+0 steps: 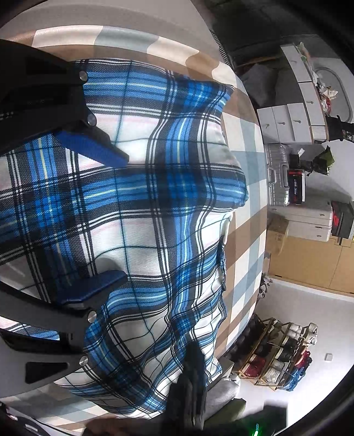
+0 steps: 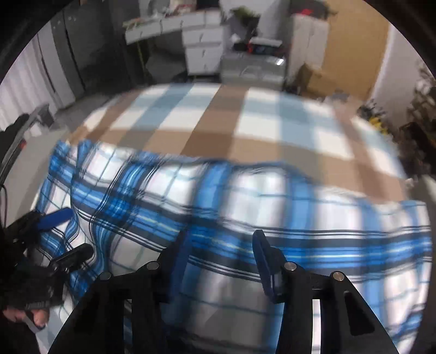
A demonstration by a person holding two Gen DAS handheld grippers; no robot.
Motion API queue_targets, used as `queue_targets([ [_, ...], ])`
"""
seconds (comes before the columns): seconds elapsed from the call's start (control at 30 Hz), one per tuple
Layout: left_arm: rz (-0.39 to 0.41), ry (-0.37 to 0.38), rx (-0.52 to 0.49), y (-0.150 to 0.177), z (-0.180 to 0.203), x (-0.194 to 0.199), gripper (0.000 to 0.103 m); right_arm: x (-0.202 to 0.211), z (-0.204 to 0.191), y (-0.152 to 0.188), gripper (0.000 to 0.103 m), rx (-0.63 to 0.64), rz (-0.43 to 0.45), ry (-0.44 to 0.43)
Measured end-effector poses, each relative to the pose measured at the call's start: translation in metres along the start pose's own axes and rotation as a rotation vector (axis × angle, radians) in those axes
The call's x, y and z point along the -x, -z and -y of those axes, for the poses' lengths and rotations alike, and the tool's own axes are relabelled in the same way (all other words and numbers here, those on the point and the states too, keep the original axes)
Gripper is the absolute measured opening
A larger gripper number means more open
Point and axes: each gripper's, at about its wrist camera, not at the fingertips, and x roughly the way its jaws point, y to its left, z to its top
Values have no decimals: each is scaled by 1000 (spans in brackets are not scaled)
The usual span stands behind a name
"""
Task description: Fold large clothes
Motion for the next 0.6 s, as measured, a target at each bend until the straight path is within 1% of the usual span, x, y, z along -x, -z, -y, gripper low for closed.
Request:
queue_targets([
  [0.03,0,-2,-1,0,0,0,74,9,16,7,47,-7,15,60],
  [0.1,-1,-6,-4,0,1,0,74,11,44,19,47,-33,5,145],
  [0.13,-1,-6,-4,0,1,-1,74,5,54,21,47,-47,-16,163],
  [0.17,-1,-5,-4,0,1,-1,74,-7,71,33,49,-78,-91,167],
  [0.2,-1,-5,-4,0,1,-1,74,-16,78,42,48,-94,-136,136],
  [0.23,-3,-7,-5,0,1,-1,74,-11,80,49,48,-81,-75,115],
  [0.27,-4,-7,-6,0,1,-1,74,-12,76,51,48,-40,-77,126],
  [0.3,-3,-7,-7,0,1,-1,74,-9,73,51,47,-25,-74,140],
  [0.33,-3,2,-14,0,1,-1,74,-6,70,49,47,-30,-89,152],
  [0.37,-3,3,-13,-1,0,-2,74,2,68,49,41,-45,-69,121],
  [0.4,-2,3,-14,-1,1,-2,74,12,63,48,36,-52,-29,72],
  [0.43,-2,3,-14,-1,1,-2,74,23,60,50,37,-50,18,27],
  [0.47,-3,1,-16,-1,1,-1,74,34,47,54,40,-19,65,-7],
  [0.5,-3,-2,-18,-1,1,-1,74,37,38,58,40,11,64,-14],
  [0.53,-4,-7,-21,0,2,-1,74,33,25,65,40,52,33,-20],
  [0.6,-7,-19,-30,0,4,-1,74,14,9,81,39,88,-32,-17],
])
